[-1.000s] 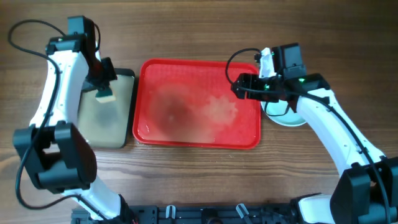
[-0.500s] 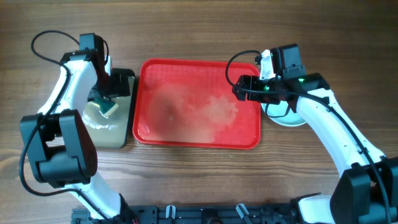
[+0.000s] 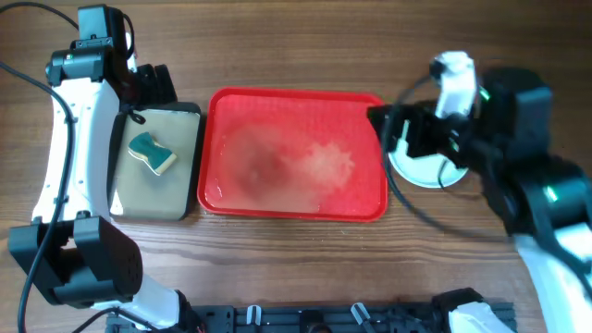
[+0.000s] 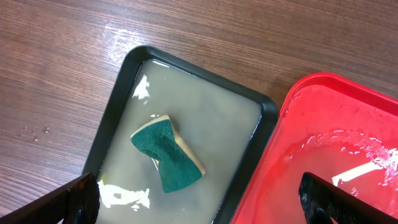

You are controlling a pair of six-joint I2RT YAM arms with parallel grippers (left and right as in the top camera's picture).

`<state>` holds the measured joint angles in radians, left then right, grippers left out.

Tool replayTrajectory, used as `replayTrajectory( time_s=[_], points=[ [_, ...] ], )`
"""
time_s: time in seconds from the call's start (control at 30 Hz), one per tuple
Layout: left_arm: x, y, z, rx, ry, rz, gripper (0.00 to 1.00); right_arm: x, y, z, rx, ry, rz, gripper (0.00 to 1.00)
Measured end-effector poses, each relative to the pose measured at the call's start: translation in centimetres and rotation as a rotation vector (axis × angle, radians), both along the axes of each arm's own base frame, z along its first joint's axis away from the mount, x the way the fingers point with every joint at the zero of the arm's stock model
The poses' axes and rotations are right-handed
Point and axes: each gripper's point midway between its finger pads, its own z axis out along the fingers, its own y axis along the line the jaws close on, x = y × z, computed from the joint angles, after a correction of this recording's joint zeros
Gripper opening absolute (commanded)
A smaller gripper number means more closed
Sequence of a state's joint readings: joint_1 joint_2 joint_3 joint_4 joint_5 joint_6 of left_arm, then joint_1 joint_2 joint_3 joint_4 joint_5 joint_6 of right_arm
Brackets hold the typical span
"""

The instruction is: Clean dirty plates on tray and stack at the side

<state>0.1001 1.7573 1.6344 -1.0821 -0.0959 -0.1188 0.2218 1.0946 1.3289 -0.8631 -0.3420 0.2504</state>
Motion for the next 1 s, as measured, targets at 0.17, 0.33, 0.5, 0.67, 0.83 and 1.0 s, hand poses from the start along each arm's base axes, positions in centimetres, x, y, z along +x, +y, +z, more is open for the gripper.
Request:
replayTrajectory(
  time_s=[0.17, 0.33, 0.5, 0.67, 0.83, 1.0],
  points=[
    [0.0, 0.0, 0.0, 0.000, -0.001, 0.000, 1.00, -3.2, -1.1, 3.2, 0.041, -0.082, -0.037, 1.00],
    [0.0, 0.0, 0.0, 0.000, 0.000, 0.000, 1.00, -3.7, -2.4, 2.0, -0.011, -0.041, -0.101, 1.00],
    [0.0, 0.0, 0.0, 0.000, -0.001, 0.000, 1.00, -1.4, -4.4, 3.1, -0.116, -0.187, -0.175, 1.00],
    [0.0, 0.0, 0.0, 0.000, 0.000, 0.000, 1.00, -1.8, -6.1, 1.3, -0.166, -0.428, -0.200, 1.00],
    [0.0, 0.0, 0.0, -0.001, 0.001, 0.003, 1.00, -4.0, -6.8, -4.9, -0.122, -0.612, -0.201, 1.00],
    [0.0, 0.0, 0.0, -0.001, 0.000, 0.003, 1.00, -5.6, -6.5, -12.7, -0.103, -0.643, -0.177, 1.00]
  ],
)
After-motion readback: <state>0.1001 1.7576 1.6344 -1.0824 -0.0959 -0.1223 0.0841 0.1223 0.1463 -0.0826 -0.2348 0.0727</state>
